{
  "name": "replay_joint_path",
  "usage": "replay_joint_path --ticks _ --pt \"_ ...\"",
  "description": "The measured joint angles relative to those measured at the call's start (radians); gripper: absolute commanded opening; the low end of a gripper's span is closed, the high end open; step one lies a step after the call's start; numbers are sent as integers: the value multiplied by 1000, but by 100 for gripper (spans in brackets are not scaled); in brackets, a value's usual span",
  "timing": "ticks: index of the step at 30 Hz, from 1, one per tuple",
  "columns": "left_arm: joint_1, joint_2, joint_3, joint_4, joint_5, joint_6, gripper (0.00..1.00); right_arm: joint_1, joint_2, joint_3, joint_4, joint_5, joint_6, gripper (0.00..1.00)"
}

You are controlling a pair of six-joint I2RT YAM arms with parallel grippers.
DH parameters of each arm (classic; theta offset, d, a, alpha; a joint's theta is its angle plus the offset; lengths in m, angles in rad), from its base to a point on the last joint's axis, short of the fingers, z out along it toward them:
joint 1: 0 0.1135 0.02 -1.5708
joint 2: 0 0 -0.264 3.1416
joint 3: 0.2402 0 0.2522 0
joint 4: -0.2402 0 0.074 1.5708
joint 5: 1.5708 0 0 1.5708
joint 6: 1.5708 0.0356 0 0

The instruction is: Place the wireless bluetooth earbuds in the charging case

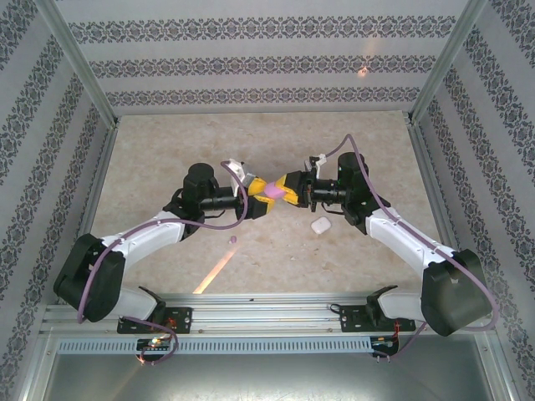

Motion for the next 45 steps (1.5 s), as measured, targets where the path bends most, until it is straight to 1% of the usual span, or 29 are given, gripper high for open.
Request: replay_joint_path --ticks 2,6,10,13,19,20,23,29,32,35,37,39,41,45 --pt "0 4 6 7 10 -5 52 0 0 0 3 1 6 25" --pt "0 12 14 42 19 -16 51 0 0 0 8 1 14 26" --pt "0 31 16 80 32 -40 41 0 1 0 20 11 22 26" --pt "2 46 17 108 39 -58 37 0 5 -1 32 24 36 26" --pt "8 58 17 130 43 -80 25 0 13 -4 52 37 51 29" --pt "8 58 17 131 43 -81 23 0 13 -5 55 37 51 31" --pt "8 58 17 131 44 -82 19 0 13 -8 64 37 48 42" --pt "6 45 18 122 43 -80 17 30 13 -10 55 26 19 62" --pt "6 16 18 90 43 -69 16 19 -1 -10 24 35 -13 68" --pt "6 -29 18 28 43 -48 14 -31 -61 -26 18 57 -41 70" --pt "6 -63 18 -23 44 -30 14 -71 -122 -28 5 73 -84 72" --pt "6 -98 18 -82 45 -7 14 -97 -188 -20 -44 93 -170 72" --pt "6 -129 21 -146 51 16 14 -97 -234 14 -129 103 -289 72" --pt "6 -167 43 -283 79 60 13 -57 -290 118 -312 129 -588 73"
